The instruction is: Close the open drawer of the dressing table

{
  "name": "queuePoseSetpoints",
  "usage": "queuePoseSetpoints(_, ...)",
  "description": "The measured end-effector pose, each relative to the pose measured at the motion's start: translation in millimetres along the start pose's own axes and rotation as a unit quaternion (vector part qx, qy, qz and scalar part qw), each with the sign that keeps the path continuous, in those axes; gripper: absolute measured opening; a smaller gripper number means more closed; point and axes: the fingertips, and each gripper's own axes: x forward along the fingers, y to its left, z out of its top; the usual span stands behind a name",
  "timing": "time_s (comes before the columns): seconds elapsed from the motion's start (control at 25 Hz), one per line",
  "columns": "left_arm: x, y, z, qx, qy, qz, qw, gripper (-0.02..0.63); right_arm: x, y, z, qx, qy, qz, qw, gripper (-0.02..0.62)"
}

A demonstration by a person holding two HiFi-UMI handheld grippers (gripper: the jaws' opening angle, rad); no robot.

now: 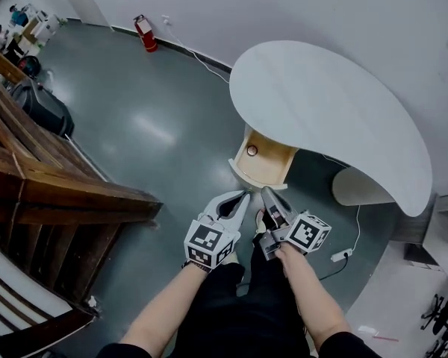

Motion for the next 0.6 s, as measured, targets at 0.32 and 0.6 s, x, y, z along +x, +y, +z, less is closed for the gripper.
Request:
queuePoseSetpoints(0.32,-24,-27,61,-0.004,-0.027,-0.014,0.9995,0.009,-20,63,37,-0.118,0.0,-0.011,0.993,0.016)
queuePoseSetpoints(0.6,-43,-43,111,0.014,-0.059,-0.005,0.9982,0.009,-33,113,68,-0.192,-0.011,0.002,0.981,0.015)
